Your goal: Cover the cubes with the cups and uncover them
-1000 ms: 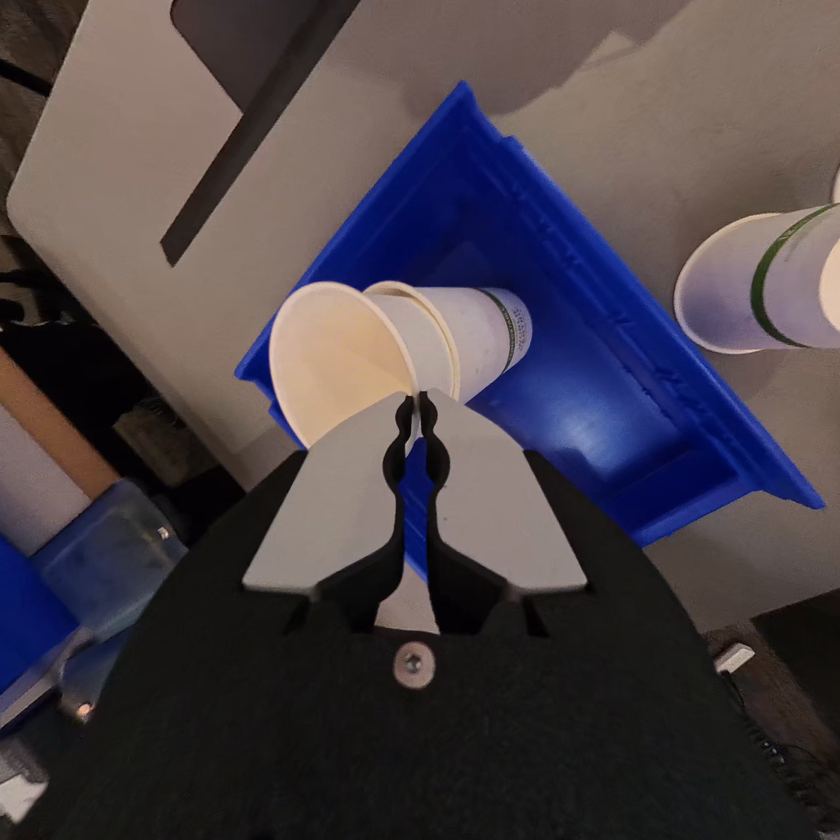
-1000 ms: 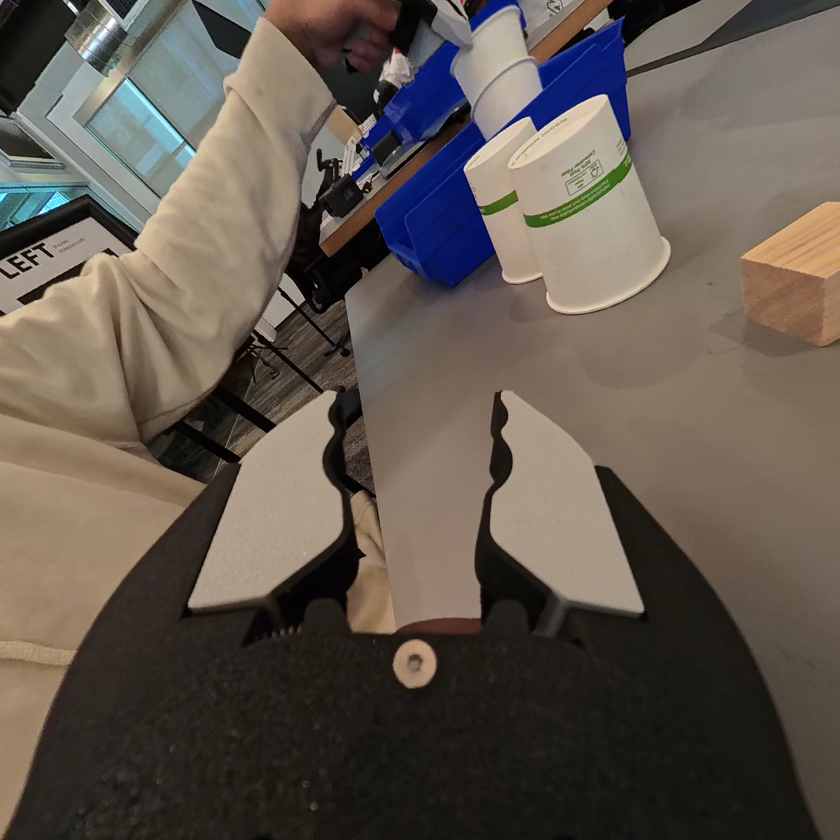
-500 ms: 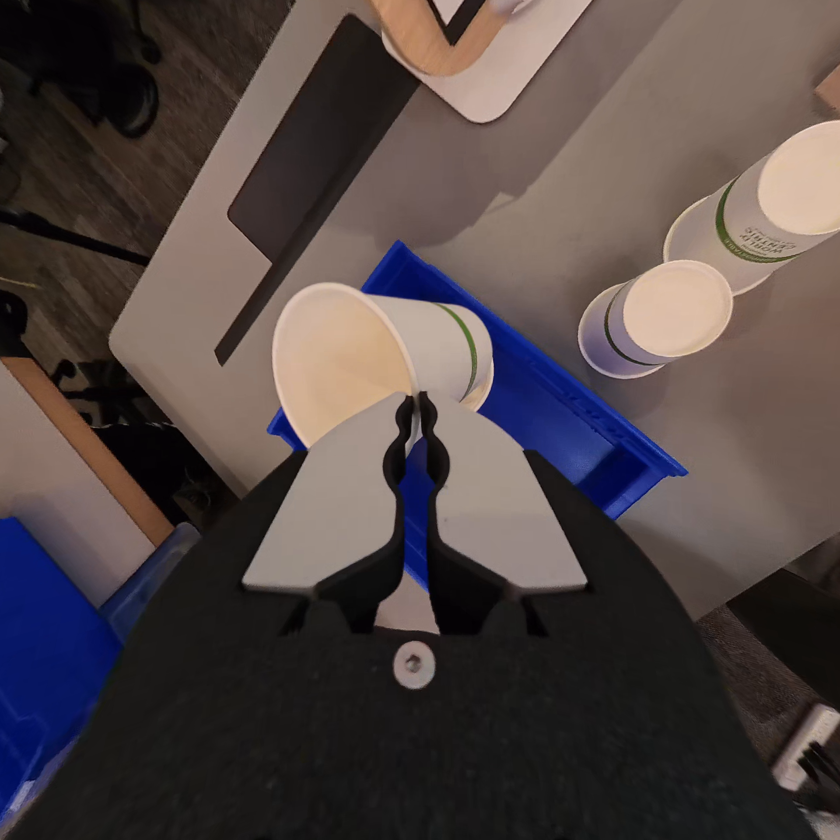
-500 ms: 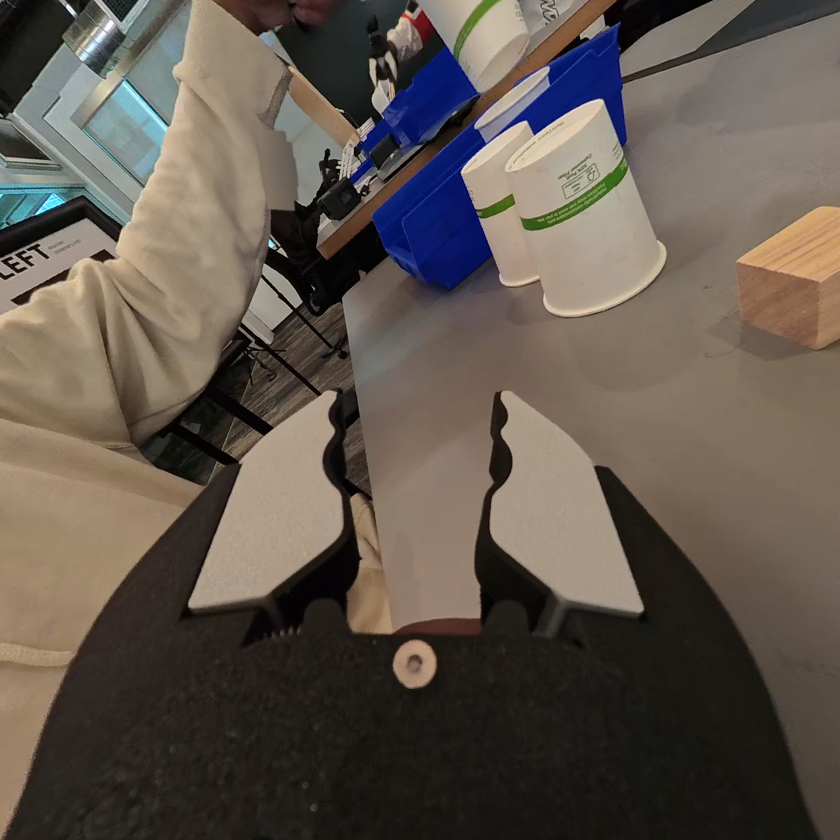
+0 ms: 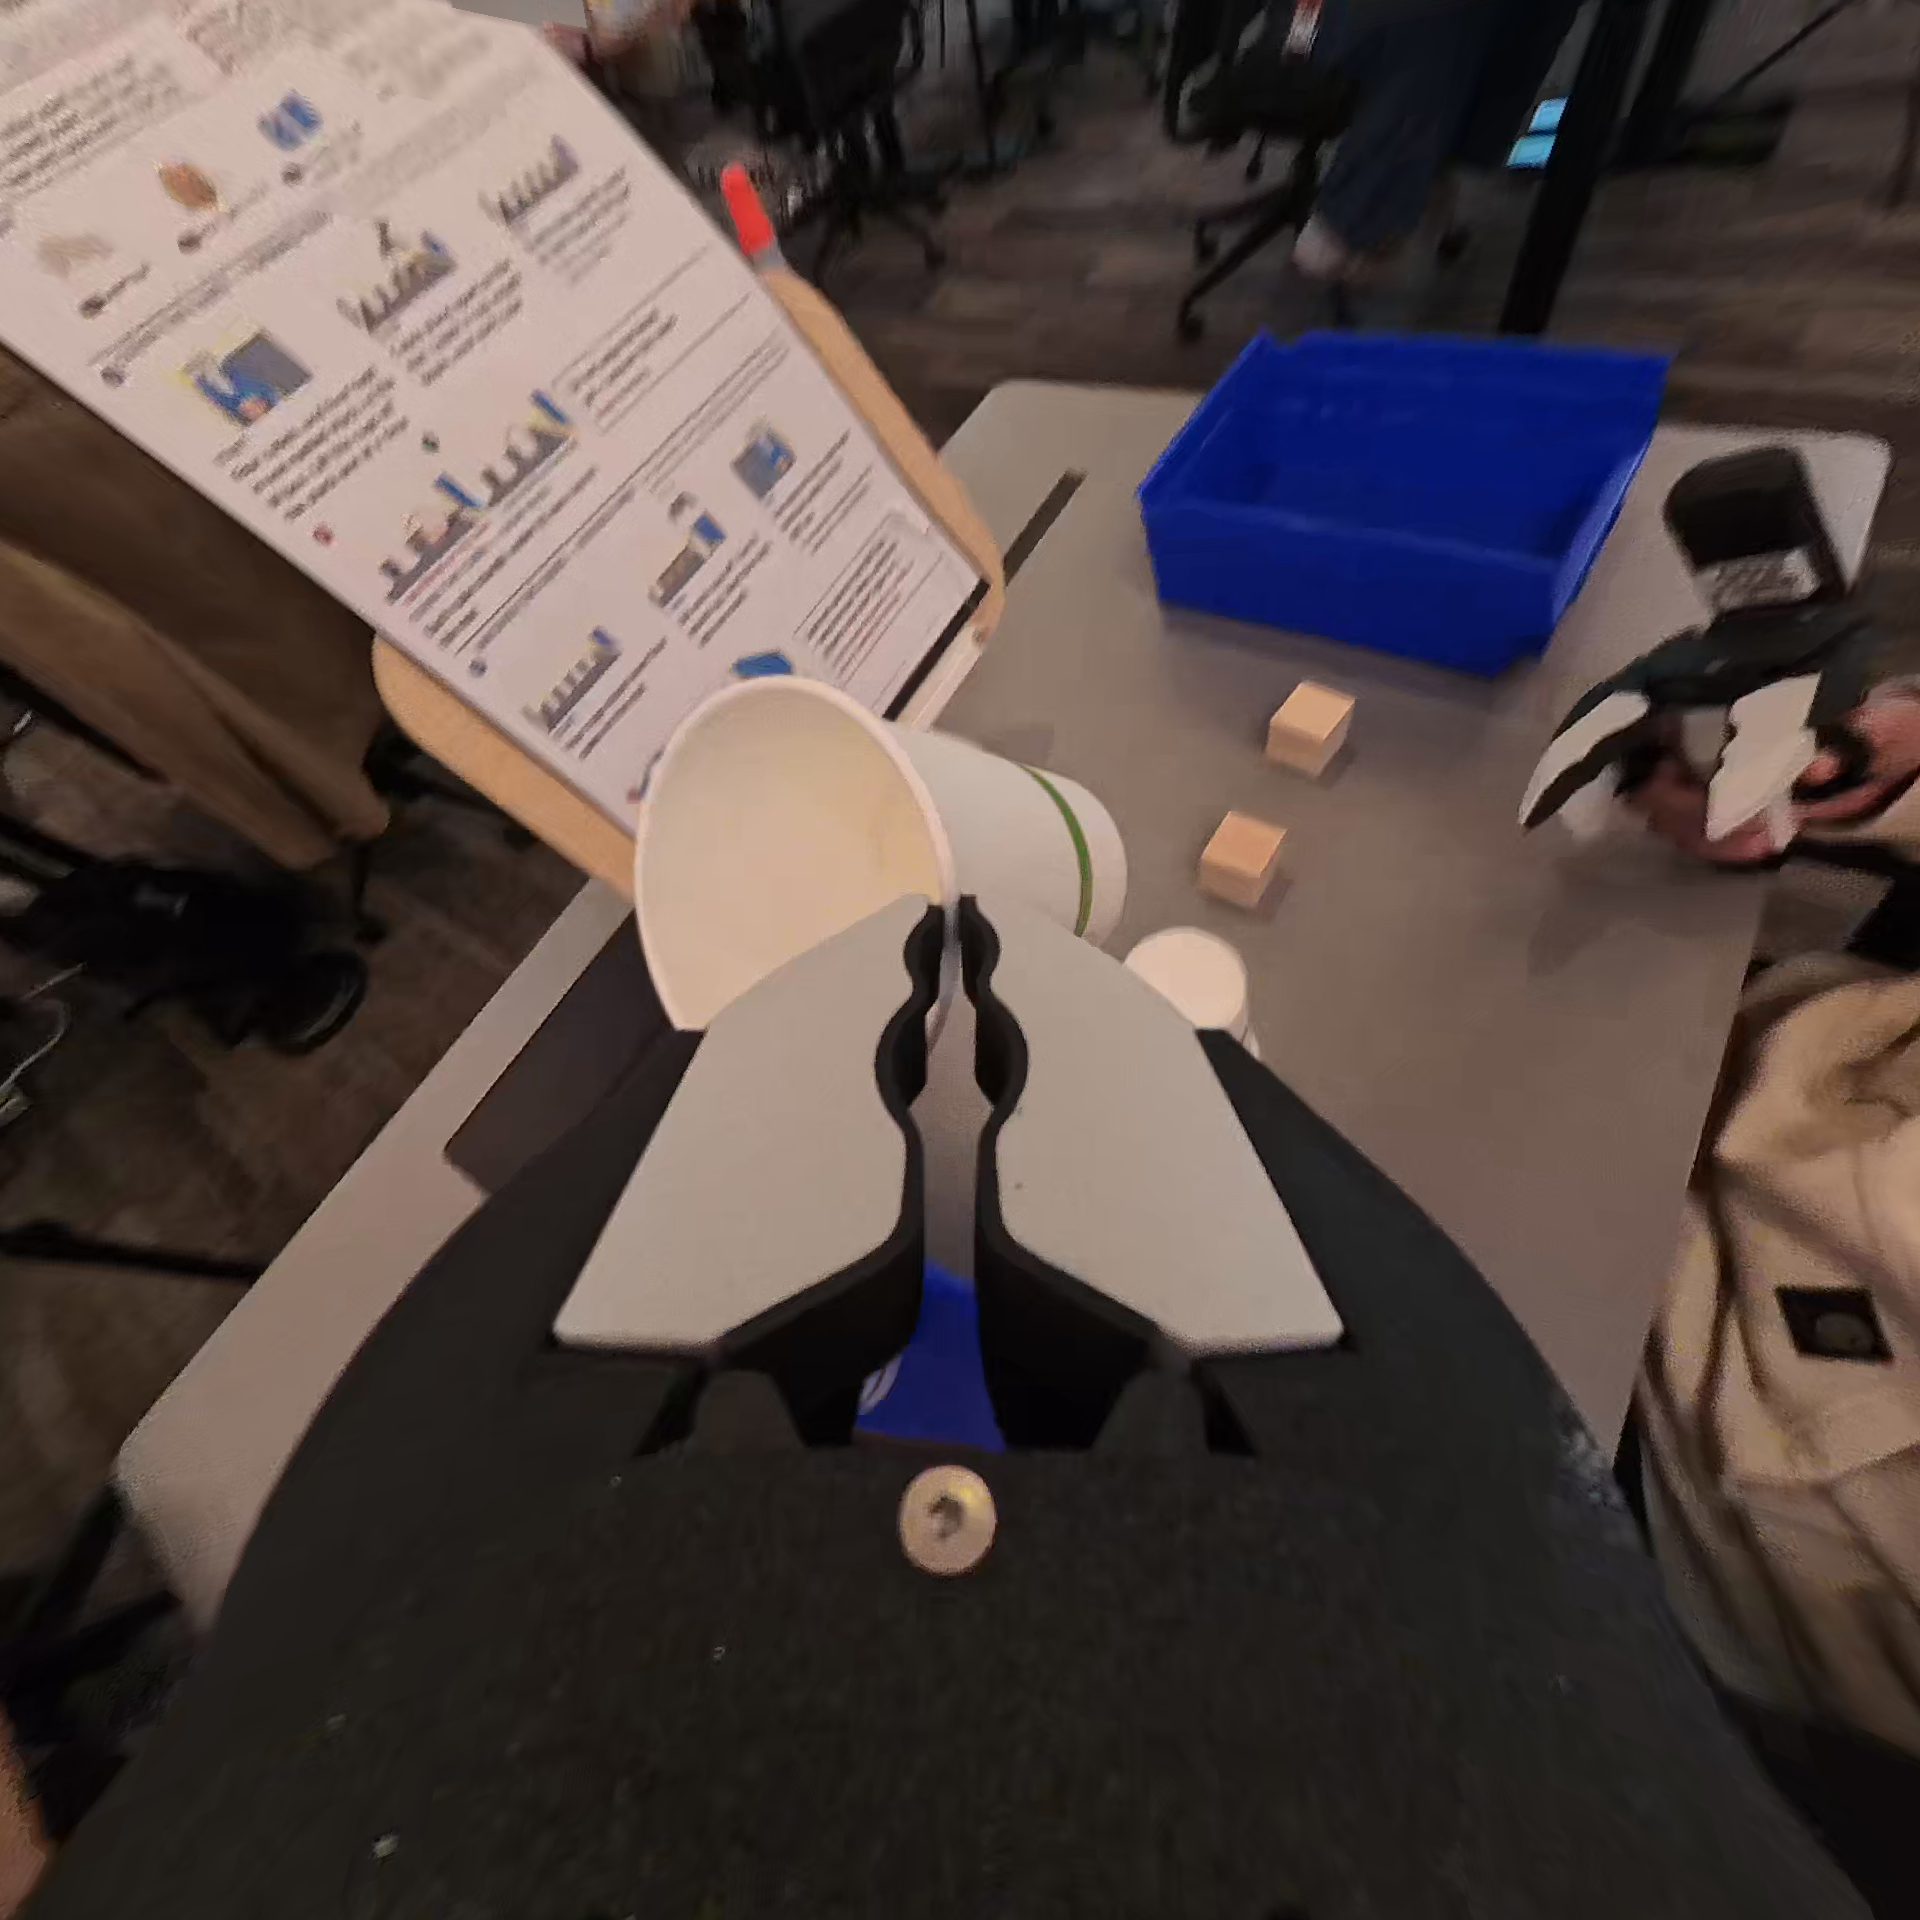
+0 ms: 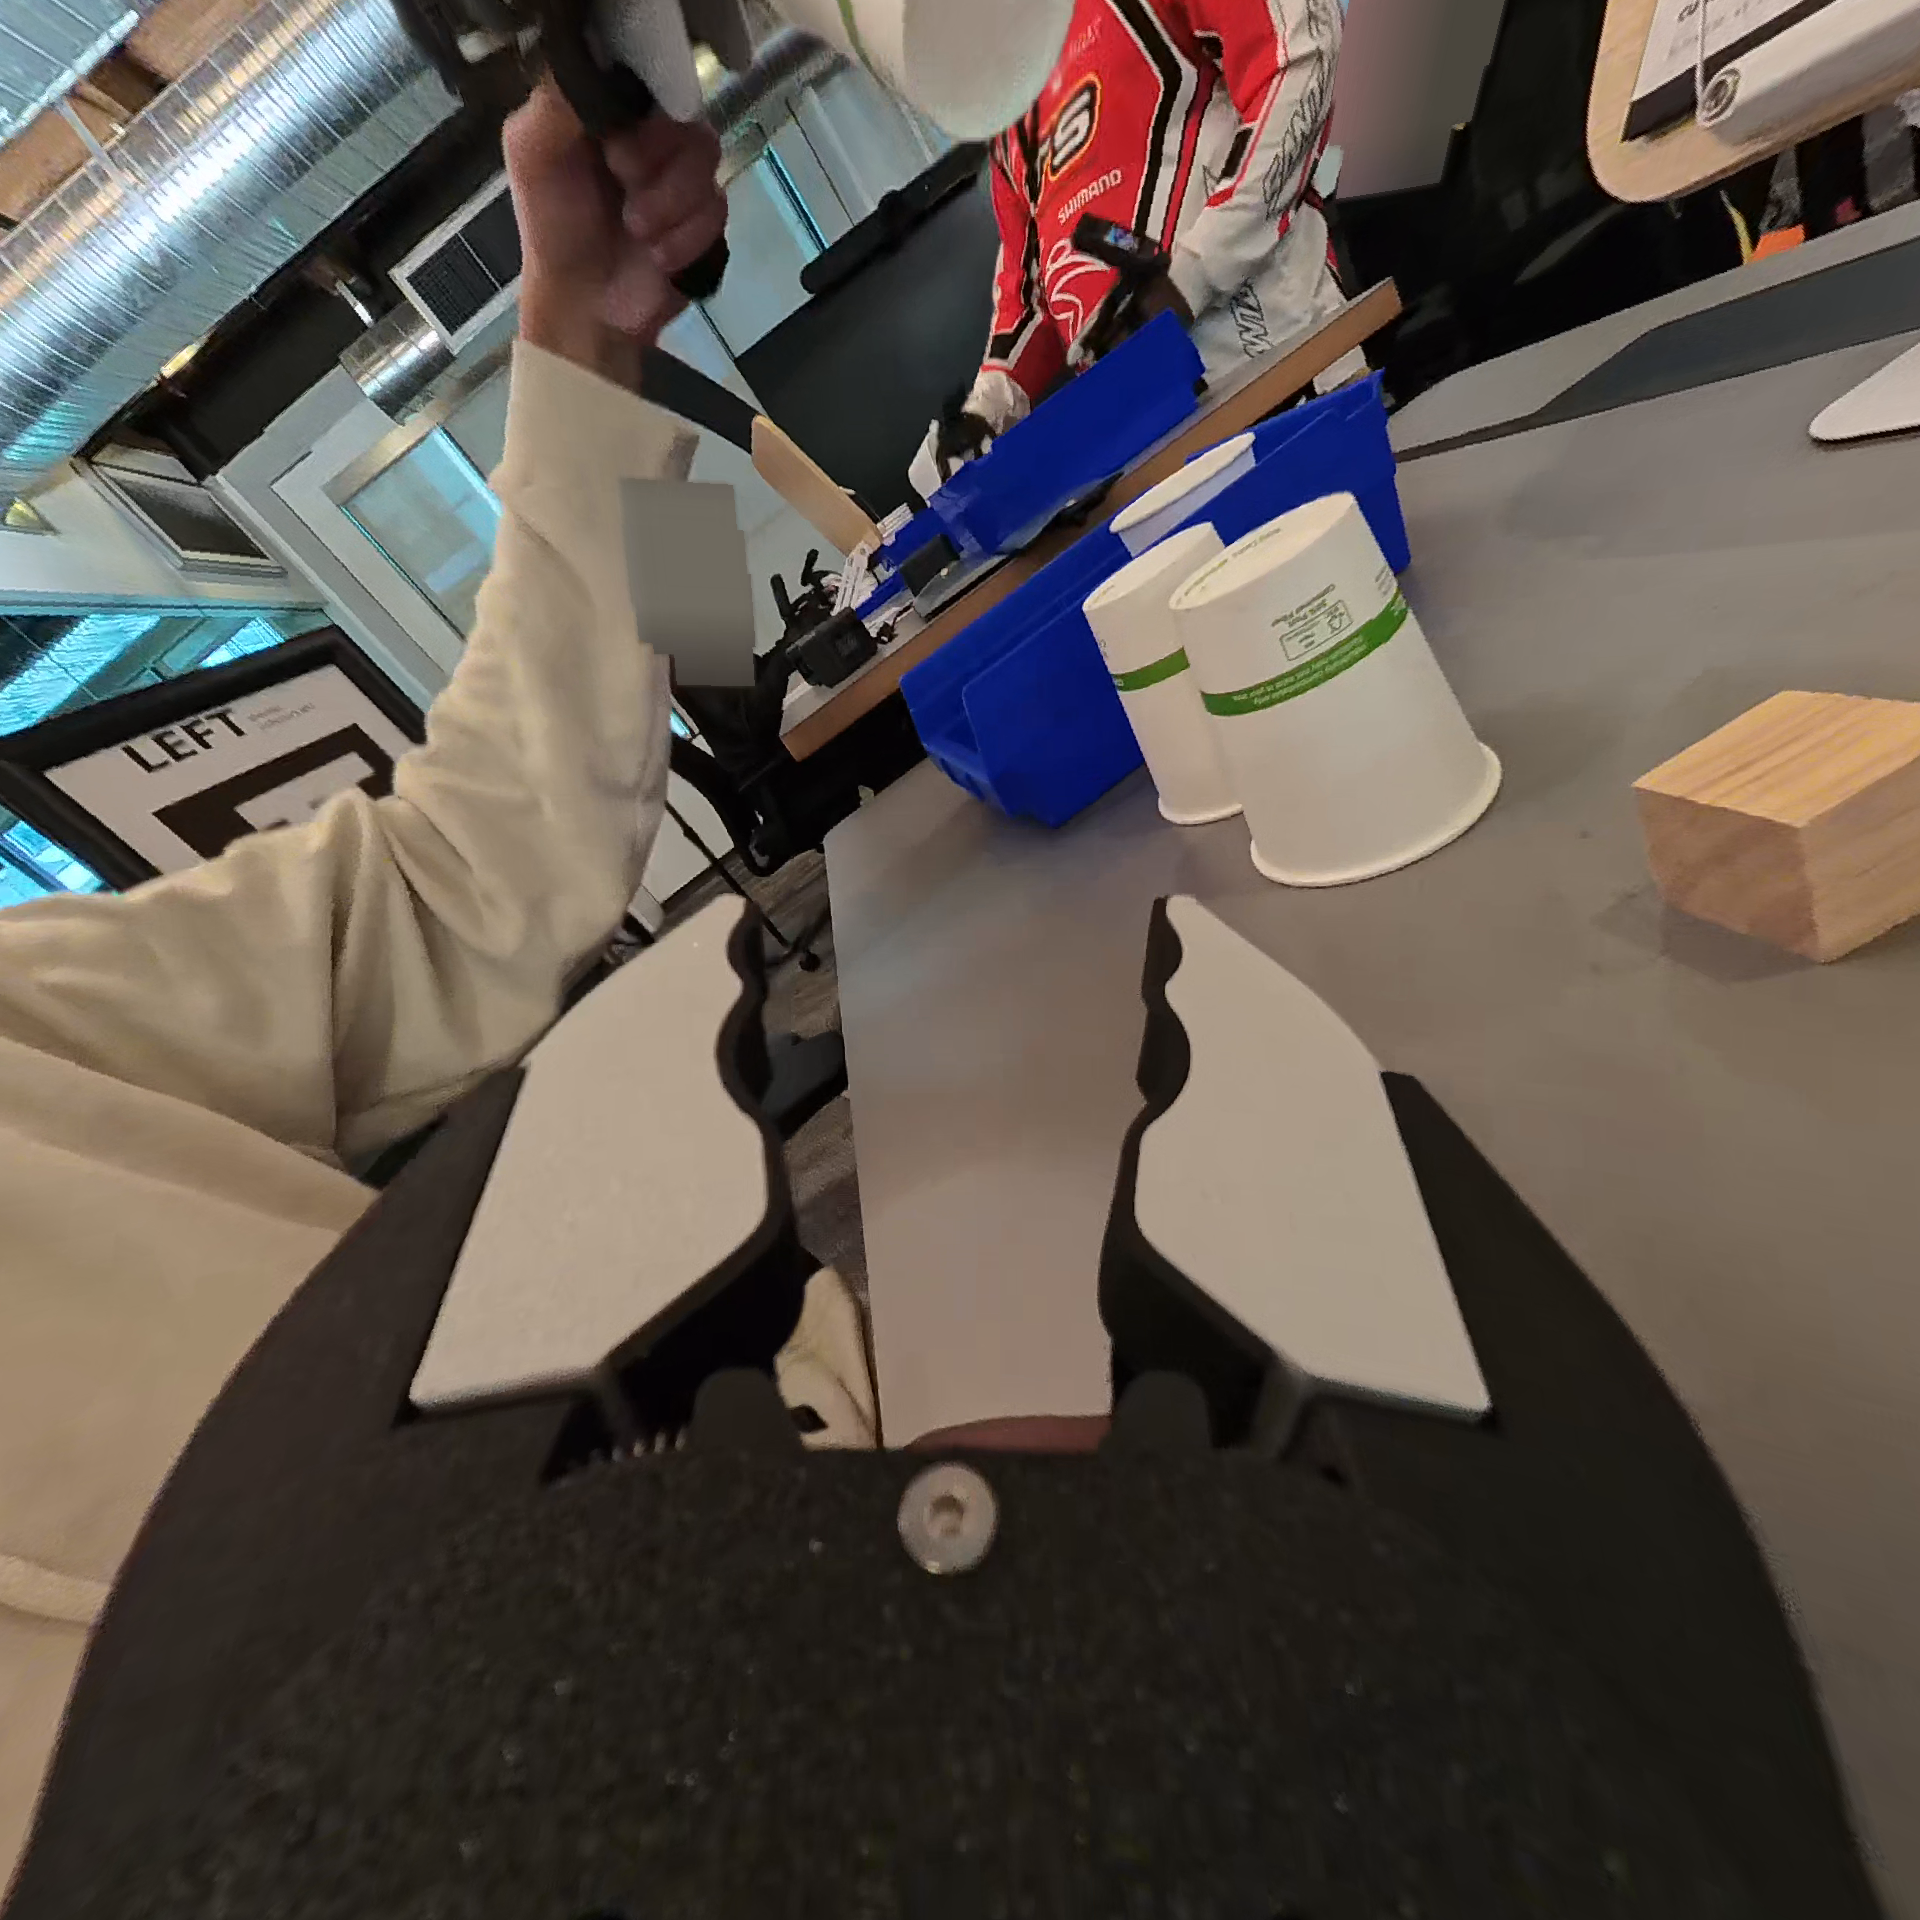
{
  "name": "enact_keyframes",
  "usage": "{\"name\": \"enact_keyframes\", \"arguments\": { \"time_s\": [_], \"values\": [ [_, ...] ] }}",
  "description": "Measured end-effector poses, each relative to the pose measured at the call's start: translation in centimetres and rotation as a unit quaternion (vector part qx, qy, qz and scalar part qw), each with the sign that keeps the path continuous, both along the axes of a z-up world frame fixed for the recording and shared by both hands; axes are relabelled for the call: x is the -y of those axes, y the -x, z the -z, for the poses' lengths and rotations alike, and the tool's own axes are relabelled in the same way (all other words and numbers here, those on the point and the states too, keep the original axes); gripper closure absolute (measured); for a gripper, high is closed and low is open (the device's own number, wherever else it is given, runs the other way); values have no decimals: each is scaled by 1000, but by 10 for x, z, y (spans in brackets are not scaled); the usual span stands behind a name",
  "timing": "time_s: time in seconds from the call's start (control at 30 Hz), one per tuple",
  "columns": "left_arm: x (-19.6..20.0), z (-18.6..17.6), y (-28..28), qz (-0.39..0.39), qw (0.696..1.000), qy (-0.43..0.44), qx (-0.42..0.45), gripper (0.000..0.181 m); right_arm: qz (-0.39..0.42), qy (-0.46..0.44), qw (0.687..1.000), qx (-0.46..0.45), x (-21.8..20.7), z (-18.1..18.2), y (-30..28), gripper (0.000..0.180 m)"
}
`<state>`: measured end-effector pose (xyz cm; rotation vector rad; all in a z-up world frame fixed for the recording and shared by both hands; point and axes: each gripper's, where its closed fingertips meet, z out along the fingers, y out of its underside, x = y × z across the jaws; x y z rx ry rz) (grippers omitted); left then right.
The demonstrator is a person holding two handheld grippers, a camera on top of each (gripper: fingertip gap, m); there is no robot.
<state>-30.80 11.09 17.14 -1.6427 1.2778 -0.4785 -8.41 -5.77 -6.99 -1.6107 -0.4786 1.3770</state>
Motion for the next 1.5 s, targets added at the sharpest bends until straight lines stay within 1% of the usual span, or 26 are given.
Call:
{"name": "enact_keyframes", "arguments": {
  "time_s": [0.07, 0.1, 0.13, 0.23, 0.3, 0.33, 0.4, 0.5, 0.57, 0.63, 0.67, 0.73, 0.8, 0.83, 0.93, 0.97, 1.0, 1.03, 1.1, 1.17, 1.23, 1.27, 1.3, 1.37, 1.43, 1.5],
  "values": [
    [12, 0, -24, 8, 998, -1, 65, 178, 13, 6, 999, -38, -4, -5, 2, 105],
    [22, 5, -38, 17, 995, 8, 93, 178, 16, 16, 997, -69, -6, -10, 3, 103],
    [26, 8, -49, 7, 993, 2, 121, 178, 12, 29, 994, -105, -7, -15, 5, 102],
    [48, 24, -82, -4, 982, 5, 190, 178, 1, 72, 981, -180, -11, -28, 16, 92],
    [70, 40, -106, 13, 974, 36, 222, 178, -9, 97, 969, -225, -16, -40, 23, 88],
    [76, 51, -115, 5, 973, 45, 227, 178, -17, 111, 962, -249, -18, -46, 25, 87],
    [96, 73, -136, 26, 974, 56, 217, 178, -26, 138, 948, -286, -27, -57, 30, 82],
    [117, 94, -156, 40, 973, 66, 216, 178, -28, 156, 935, -318, -41, -66, 31, 76],
    [124, 102, -163, 41, 972, 72, 220, 178, -41, 163, 930, -326, -45, -67, 34, 77],
    [131, 108, -170, 51, 971, 81, 220, 178, -64, 163, 919, -352, -42, -72, 36, 81],
    [133, 111, -173, 53, 969, 89, 222, 178, -69, 163, 919, -352, -41, -72, 38, 82],
    [142, 118, -179, 75, 966, 107, 223, 178, -50, 153, 918, -361, -45, -72, 33, 86],
    [148, 125, -181, 79, 967, 104, 217, 178, -36, 143, 918, -367, -47, -71, 25, 88],
    [151, 128, -181, 84, 968, 103, 211, 178, -33, 135, 924, -357, -46, -70, 23, 88],
    [155, 135, -176, 73, 972, 90, 205, 178, -16, 105, 945, -310, -43, -69, 21, 88],
    [154, 138, -173, 59, 974, 81, 204, 166, -14, 94, 948, -304, -41, -71, 19, 88],
    [154, 141, -168, 44, 976, 71, 200, 146, -10, 88, 951, -295, -40, -71, 16, 88],
    [154, 147, -161, 27, 980, 60, 187, 133, 2, 82, 958, -274, -40, -69, 13, 88],
    [155, 170, -143, -20, 989, 41, 143, 121, 20, 62, 974, -219, -38, -63, 5, 89],
    [155, 204, -121, -80, 990, 24, 112, 119, 63, 40, 985, -156, -41, -56, -12, 89],
    [157, 244, -102, -131, 988, 15, 83, 119, 95, 21, 994, -56, -47, -49, -30, 88],
    [160, 260, -97, -141, 987, 20, 73, 119, 107, 7, 994, 16, -52, -45, -37, 88],
    [164, 273, -96, -142, 987, 32, 64, 119, 119, -7, 988, 101, -58, -40, -45, 88],
    [174, 286, -100, -128, 988, 61, 63, 120, 138, -30, 956, 258, -78, -34, -62, 88],
    [179, 289, -106, -114, 989, 66, 63, 120, 99, -33, 920, 378, -95, -29, -65, 88],
    [177, 291, -106, -115, 990, 58, 55, 120, 58, -40, 872, 484, -114, -22, -62, 88]
  ]
}}
